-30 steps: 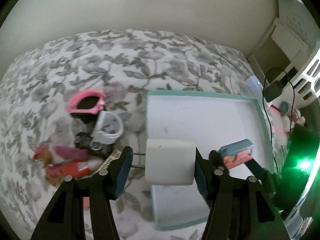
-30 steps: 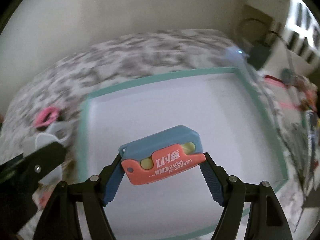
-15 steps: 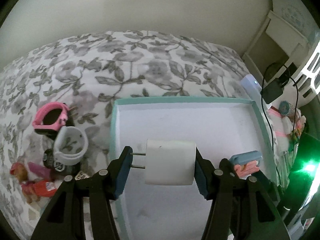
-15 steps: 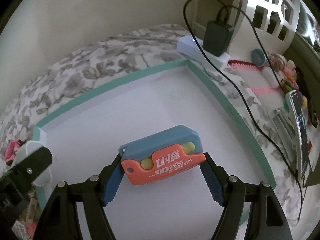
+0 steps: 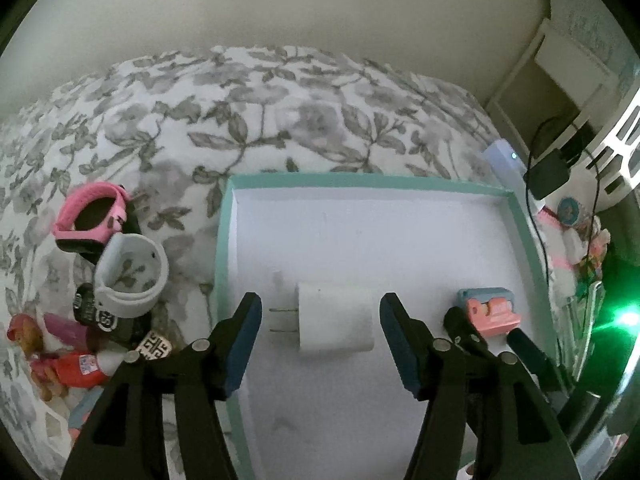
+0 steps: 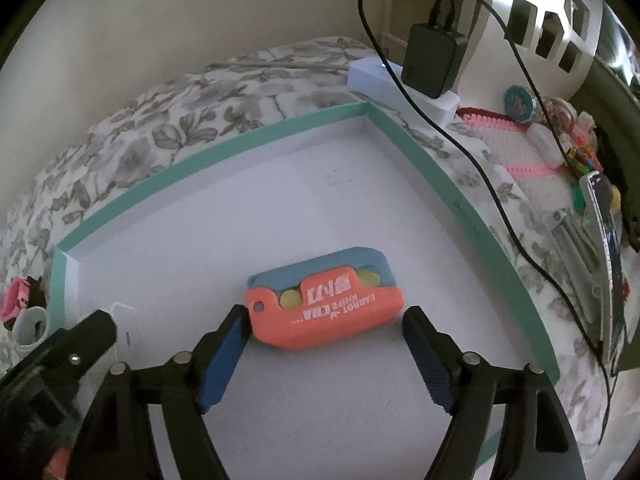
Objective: Organize rigid objects
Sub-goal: 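Carry both items into the white tray and open both grippers, then move both grippers back over the pile of objects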
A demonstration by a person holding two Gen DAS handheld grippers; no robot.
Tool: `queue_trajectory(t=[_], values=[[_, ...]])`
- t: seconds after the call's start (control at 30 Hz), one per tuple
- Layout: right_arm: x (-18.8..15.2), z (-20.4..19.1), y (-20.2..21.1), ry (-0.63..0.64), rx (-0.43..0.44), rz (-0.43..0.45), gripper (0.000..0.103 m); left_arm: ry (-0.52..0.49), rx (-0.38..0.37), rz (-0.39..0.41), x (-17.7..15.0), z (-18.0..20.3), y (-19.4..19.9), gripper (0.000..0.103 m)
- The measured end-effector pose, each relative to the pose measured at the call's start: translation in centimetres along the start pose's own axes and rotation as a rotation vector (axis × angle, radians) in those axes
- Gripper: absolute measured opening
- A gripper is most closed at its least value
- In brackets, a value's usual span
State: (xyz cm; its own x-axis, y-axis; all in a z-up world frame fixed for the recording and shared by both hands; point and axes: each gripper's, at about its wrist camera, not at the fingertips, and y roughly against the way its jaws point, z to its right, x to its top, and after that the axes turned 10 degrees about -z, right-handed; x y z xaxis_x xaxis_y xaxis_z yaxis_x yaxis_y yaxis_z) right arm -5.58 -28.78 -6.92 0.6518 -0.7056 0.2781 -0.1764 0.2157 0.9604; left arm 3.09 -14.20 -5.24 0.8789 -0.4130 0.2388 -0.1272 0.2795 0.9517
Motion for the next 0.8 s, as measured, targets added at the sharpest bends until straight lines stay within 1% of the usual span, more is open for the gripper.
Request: queue_trajectory(t=[0.1,0.13,0.2,0.27,0.3,0.33,0.4,0.43,0.47,0.53,0.67,0.8], values=[[-0.1,0.2,0.2,-0.003,0.007,0.007,0.087,0.003,-0.010,0.029,-0.1,-0.3,1.2,0.066],[-0.1,0.2,0.3,-0.003,0.012,0.009,0.087,0.004,-0.010,0.043,-0.2,-0.4,1.7,0.070],[-0.2,0.3,0.5,-0.005,0.022,0.017,0.089,0.009,0.003,0.070,-0.4,-0.8,2.6,0.072],[-0.4,0.3,0.8,-0.003,0.028,0.029,0.093,0.024,0.022,0.091,-0.5,-1.4,3.2,0.081],[-0.5,0.3,1.0,-0.002,0.031,0.034,0.099,0.033,0.030,0.102,-0.7,-1.8,3.5,0.081],[-0.6,0.3,1.1,0.000,0.038,0.038,0.103,0.045,0.039,0.111,-0.7,-2.2,3.8,0.081],[-0.8,0.2,1.6,0.007,0.044,0.048,0.103,0.066,0.059,0.129,-1.0,-3.0,4.4,0.082],[-0.9,0.2,1.7,0.011,0.045,0.053,0.103,0.073,0.068,0.137,-1.1,-3.3,4.6,0.083],[-1.1,0.2,2.0,0.015,0.048,0.060,0.103,0.080,0.081,0.144,-1.3,-3.6,4.8,0.092],[-1.3,0.1,2.4,0.022,0.046,0.068,0.103,0.089,0.100,0.155,-1.7,-4.1,5.1,0.098],[-1.9,-0.2,3.5,0.042,0.053,0.091,0.103,0.098,0.133,0.167,-2.5,-4.6,5.7,0.098],[-2.4,-0.4,4.4,0.052,0.072,0.108,0.103,0.103,0.136,0.176,-3.6,-5.1,6.7,0.098]])
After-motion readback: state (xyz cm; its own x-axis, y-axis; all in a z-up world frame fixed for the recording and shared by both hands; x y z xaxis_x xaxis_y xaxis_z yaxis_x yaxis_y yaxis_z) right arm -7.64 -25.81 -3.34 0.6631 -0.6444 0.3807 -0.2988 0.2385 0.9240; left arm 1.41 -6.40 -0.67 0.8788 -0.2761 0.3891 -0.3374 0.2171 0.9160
